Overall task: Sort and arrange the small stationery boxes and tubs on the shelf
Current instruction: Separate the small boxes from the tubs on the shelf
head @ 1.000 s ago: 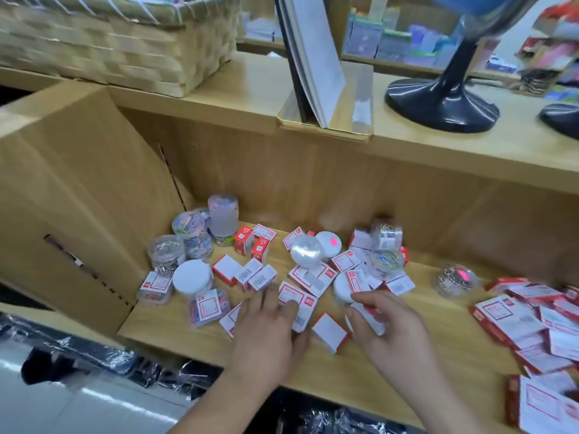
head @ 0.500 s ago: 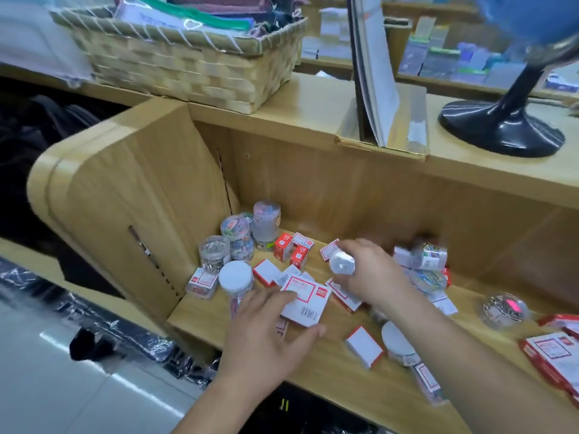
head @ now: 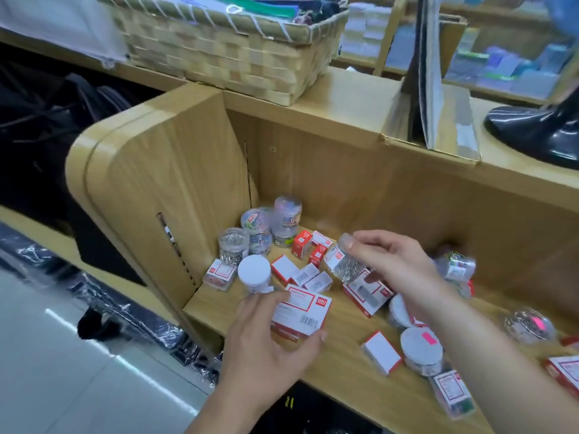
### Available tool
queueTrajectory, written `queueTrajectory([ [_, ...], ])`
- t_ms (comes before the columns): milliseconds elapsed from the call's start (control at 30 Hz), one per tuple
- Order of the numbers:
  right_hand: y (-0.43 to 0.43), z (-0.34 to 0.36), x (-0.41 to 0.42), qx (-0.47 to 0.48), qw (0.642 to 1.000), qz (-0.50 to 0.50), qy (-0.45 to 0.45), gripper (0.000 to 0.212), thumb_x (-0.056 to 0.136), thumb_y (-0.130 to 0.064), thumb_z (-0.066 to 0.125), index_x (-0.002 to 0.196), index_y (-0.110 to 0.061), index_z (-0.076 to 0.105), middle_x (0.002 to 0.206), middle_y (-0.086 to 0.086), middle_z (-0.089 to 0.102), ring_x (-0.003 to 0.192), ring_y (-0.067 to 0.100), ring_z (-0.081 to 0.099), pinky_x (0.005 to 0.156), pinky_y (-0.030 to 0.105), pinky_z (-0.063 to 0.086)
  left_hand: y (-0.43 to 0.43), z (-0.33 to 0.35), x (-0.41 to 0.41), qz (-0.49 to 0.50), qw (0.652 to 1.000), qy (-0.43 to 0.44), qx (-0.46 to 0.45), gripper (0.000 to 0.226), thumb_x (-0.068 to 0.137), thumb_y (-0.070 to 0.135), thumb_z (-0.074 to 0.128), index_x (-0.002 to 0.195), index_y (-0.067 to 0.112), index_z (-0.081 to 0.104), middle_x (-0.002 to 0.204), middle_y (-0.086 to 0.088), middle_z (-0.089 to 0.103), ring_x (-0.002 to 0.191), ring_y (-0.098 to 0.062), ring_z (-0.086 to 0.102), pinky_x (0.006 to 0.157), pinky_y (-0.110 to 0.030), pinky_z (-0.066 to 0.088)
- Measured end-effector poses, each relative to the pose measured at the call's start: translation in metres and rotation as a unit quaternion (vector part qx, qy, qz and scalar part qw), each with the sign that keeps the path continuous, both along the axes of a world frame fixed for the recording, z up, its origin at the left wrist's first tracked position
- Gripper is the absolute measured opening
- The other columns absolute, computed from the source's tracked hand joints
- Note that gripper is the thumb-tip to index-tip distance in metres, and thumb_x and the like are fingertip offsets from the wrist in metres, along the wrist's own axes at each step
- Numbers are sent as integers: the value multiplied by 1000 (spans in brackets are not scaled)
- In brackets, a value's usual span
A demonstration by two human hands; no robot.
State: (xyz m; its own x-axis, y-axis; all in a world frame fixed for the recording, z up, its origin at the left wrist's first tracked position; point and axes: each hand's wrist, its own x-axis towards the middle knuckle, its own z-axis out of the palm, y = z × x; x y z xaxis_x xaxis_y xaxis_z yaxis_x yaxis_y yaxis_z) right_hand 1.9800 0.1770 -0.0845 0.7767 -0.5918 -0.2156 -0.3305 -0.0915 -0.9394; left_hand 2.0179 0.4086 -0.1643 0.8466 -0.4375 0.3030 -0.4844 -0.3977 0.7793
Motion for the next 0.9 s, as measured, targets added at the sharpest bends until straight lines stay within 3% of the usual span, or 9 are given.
queueTrajectory([
  [100,14,-5,13,-26,1000,-6,-2,52,68,-34,92,113,-20,71,94,-3,76,77,2,68,66,20,52,9,4,3,20,1000,-5,-8,68,61,61,86,119,35,63,108,26,62,108,-4,56,89,-24,46],
  [200,28,-5,36,-121,993,0,-8,65,67,-26,93,126,-17,66,107,-10,71,92,0,67,78,13,50,19,8,9,38,999,-19,-28,72,61,62,86,122,33,62,111,27,62,109,-7,58,88,-28,50],
  [300,38,3,74,-240,970,28,-35,67,73,-34,87,133,-23,61,123,-12,67,111,5,62,96,25,49,30,14,19,69,997,-29,-35,74,59,68,81,122,39,57,117,33,56,113,-3,56,87,-25,49],
  [367,41,4,103,-259,964,31,-47,65,76,-37,84,134,-22,60,128,-7,66,117,10,60,103,33,49,37,15,25,86,996,-27,-29,75,57,67,84,122,42,57,117,34,55,114,-1,54,89,-28,51],
  [533,37,-15,151,-250,967,-37,-21,48,76,-38,83,115,-12,70,110,4,73,104,24,68,91,37,54,47,22,38,90,996,-8,-9,79,56,67,87,125,40,59,112,33,58,116,-2,53,94,-28,49],
  [700,40,-13,141,-270,958,-86,-31,65,72,-57,80,116,-12,64,111,5,68,103,23,64,89,37,54,50,23,37,68,997,31,-5,83,56,65,89,129,45,55,120,42,43,121,3,49,98,-17,41],
  [767,45,-6,116,-266,958,-76,-69,48,82,-50,76,113,-15,66,106,-1,68,100,15,63,89,31,53,47,23,35,59,997,48,-13,85,55,61,91,130,45,55,119,44,42,121,4,49,98,-10,38],
  [833,55,1,81,-187,978,-25,-89,19,88,-32,75,99,-17,72,86,-6,73,83,6,66,79,20,53,39,25,33,42,998,45,-30,83,55,52,94,129,42,57,121,48,42,119,5,49,93,-1,35],
  [900,67,1,42,-80,995,41,-40,13,89,-29,75,94,-17,76,80,-3,75,74,7,68,75,28,59,26,26,27,3,998,42,-43,81,57,47,95,128,46,56,124,46,45,122,5,49,93,-1,36],
])
